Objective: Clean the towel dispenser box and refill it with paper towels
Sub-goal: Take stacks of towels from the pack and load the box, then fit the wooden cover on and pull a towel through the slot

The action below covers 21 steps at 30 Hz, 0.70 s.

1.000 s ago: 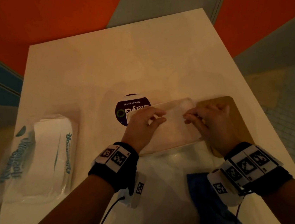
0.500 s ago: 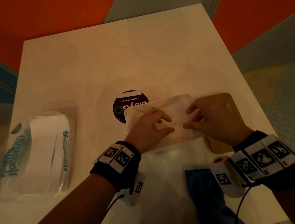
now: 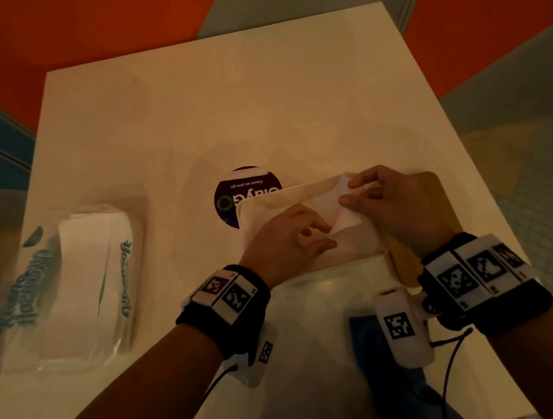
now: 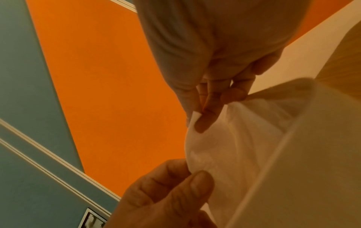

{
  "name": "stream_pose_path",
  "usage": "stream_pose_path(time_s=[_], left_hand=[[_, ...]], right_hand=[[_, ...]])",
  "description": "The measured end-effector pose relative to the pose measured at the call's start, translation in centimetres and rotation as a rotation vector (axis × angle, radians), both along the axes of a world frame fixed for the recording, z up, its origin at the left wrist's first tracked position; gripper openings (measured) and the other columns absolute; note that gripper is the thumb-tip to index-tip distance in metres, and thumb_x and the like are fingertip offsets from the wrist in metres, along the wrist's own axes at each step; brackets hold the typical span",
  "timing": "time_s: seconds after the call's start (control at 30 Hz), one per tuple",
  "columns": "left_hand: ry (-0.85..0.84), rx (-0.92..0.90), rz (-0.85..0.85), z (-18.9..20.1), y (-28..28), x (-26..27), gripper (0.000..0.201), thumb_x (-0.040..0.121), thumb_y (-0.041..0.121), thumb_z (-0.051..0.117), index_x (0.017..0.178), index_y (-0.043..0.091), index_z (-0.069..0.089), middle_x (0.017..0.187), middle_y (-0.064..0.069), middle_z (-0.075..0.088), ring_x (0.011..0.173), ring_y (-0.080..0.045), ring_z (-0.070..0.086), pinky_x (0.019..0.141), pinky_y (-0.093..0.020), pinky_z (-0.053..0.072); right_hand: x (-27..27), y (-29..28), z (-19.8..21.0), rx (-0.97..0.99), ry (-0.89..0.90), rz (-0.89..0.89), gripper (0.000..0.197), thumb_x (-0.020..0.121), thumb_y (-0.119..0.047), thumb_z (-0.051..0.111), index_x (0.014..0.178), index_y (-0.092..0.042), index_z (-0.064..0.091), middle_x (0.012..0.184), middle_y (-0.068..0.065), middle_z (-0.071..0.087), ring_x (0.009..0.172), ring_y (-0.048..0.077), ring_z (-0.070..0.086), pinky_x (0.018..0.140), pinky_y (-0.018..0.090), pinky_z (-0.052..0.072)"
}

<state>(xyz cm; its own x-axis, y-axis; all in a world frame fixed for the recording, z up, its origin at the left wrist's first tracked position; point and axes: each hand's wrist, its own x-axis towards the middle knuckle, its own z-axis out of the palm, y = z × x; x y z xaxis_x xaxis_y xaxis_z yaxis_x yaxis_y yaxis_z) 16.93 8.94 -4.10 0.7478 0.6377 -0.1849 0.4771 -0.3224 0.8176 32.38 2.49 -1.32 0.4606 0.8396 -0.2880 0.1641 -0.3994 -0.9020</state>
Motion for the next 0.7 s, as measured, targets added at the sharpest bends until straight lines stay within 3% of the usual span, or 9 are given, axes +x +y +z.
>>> stream_pose_path(time_s=[0.1,0.27,0.33,0.4,0.43,0.5,0.6,0.7], left_hand=[[-0.048,-0.003,0.012,-0.2,0.0,0.0,0.015,0.077,0.017,0.068,0.09,0.009,0.068,0.096,0.005,0.055,0.081,-0.014,0.053,0.071,-0.017,0.041],[-0.122,0.002,0.101,0.0,0.1,0.0,0.014,0.084,0.011,0.06,0.089,0.001,0.068,0.09,0.005,0.056,0.071,0.004,0.049,0.068,0.0,0.04],[-0.134,-0.017,0.149,0.0,0.3,0.0,0.015,0.086,0.011,0.057,0.088,0.001,0.068,0.088,0.004,0.057,0.07,0.008,0.051,0.068,0.001,0.04],[-0.134,-0.052,0.192,0.1,0.5,0.0,0.017,0.088,0.012,0.055,0.088,0.001,0.068,0.087,0.002,0.06,0.069,0.005,0.052,0.065,-0.001,0.041],[-0.128,-0.075,0.211,0.1,0.5,0.0,0.018,0.088,0.013,0.054,0.089,0.002,0.068,0.085,0.001,0.06,0.067,0.002,0.052,0.063,-0.001,0.041],[-0.122,-0.109,0.231,0.1,0.6,-0.1,0.019,0.089,0.013,0.053,0.09,0.002,0.067,0.077,0.004,0.059,0.064,0.0,0.05,0.06,0.0,0.041],[-0.113,-0.104,0.225,0.2,0.6,-0.1,0.018,0.088,0.013,0.054,0.089,0.002,0.068,0.073,0.009,0.057,0.061,0.003,0.052,0.06,0.001,0.041],[-0.118,-0.054,0.196,0.2,0.4,-0.3,0.013,0.084,0.012,0.06,0.084,0.002,0.068,0.074,0.015,0.055,0.065,0.006,0.052,0.065,0.002,0.04]], right_hand=[[0.3,0.0,-0.2,0.006,-0.013,0.015,0.008,0.084,-0.011,0.062,0.09,-0.01,0.056,0.066,-0.002,0.057,0.058,0.004,0.055,0.045,0.006,0.04],[0.4,-0.2,0.2,0.062,-0.024,0.012,0.013,0.092,-0.011,0.049,0.101,-0.006,0.057,0.07,-0.003,0.063,0.056,-0.011,0.06,0.057,0.002,0.045],[0.5,-0.5,0.4,0.066,-0.024,0.044,0.012,0.09,-0.011,0.052,0.101,-0.014,0.057,0.075,0.0,0.066,0.07,-0.003,0.063,0.07,0.012,0.049],[0.6,-0.8,0.5,0.038,-0.115,0.129,0.021,0.086,-0.011,0.058,0.1,-0.026,0.056,0.079,-0.003,0.065,0.082,0.017,0.063,0.079,0.03,0.05],[0.6,-0.9,0.5,0.023,-0.206,0.175,0.025,0.084,-0.011,0.06,0.102,-0.029,0.055,0.078,-0.009,0.062,0.078,0.019,0.061,0.08,0.035,0.05],[0.6,-1.1,0.6,0.022,-0.391,0.199,0.029,0.084,-0.013,0.062,0.108,-0.028,0.058,0.075,-0.017,0.056,0.066,0.009,0.054,0.083,0.038,0.048],[1.6,-1.5,0.1,0.074,-0.499,0.032,0.023,0.084,-0.013,0.061,0.106,-0.02,0.063,0.075,-0.013,0.057,0.062,0.001,0.049,0.087,0.021,0.045],[4.0,-2.5,-1.2,-0.007,-0.545,-0.134,0.018,0.085,-0.013,0.059,0.103,-0.014,0.063,0.086,0.001,0.064,0.073,0.018,0.057,0.085,0.036,0.048]])
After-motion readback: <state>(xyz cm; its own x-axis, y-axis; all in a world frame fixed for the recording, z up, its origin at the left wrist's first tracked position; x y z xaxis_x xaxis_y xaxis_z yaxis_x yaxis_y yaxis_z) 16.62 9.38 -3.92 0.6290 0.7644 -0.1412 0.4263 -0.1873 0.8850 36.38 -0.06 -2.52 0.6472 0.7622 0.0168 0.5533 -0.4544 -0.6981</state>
